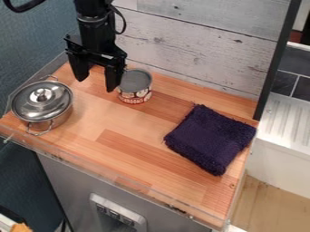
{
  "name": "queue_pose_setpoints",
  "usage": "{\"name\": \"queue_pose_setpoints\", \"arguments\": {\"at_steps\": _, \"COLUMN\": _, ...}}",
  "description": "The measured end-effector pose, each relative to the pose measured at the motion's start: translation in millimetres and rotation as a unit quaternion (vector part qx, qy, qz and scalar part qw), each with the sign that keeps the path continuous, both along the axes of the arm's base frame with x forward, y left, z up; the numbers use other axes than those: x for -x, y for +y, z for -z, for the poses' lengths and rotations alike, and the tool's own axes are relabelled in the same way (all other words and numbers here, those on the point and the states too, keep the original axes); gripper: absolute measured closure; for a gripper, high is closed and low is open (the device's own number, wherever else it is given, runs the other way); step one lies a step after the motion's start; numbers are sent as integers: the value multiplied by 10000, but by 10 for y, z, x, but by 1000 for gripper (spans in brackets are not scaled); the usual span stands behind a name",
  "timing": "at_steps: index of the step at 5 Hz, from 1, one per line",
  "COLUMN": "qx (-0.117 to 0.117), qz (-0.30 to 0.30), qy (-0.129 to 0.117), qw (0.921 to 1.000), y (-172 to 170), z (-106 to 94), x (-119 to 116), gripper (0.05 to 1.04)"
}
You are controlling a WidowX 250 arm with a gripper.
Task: Move the purple cloth to the middle lower side of the table
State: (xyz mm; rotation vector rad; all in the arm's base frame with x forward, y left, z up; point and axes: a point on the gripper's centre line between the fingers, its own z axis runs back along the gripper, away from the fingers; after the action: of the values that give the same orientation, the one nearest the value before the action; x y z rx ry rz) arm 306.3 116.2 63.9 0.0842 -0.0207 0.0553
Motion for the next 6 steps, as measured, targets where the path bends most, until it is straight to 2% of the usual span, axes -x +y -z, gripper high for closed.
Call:
{"name": "queue_pose_setpoints", "arguments": {"at_steps": 1, "qx": 59, "qz": 1, "qy": 133, "qw": 9999, "y": -20, "z": 97, "x": 15, "gripper": 83}}
{"name": "queue_pose_setpoints", "arguments": {"at_steps": 2, "qx": 235, "qz": 520, "qy": 172, "qw": 9982, "y": -393, "z": 185, "x": -17, "gripper": 83}}
{"name": "queue_pose_setpoints", "arguments": {"at_steps": 3, "qx": 393, "qz": 1038, "qy": -33, "qw": 9938, "y": -898, "z": 282, "x": -174, "gripper": 83}}
{"name": "queue_pose_setpoints", "arguments": {"at_steps": 4, "qx": 349, "qz": 1392, "qy": -154, "qw": 9895, "y": -1368, "z": 333, "x": -217, "gripper": 83}}
{"name": "queue_pose_setpoints", "arguments": {"at_steps": 5, "qx": 372, "qz": 1729, "qy": 64, "qw": 9842, "y": -1719, "z": 559, "x": -202, "gripper": 83}}
{"name": "queue_pose_setpoints", "arguments": {"at_steps": 6, "qx": 228, "qz": 1842, "qy": 107, "qw": 9826, "y": -1832, "z": 644, "x": -243, "gripper": 83}}
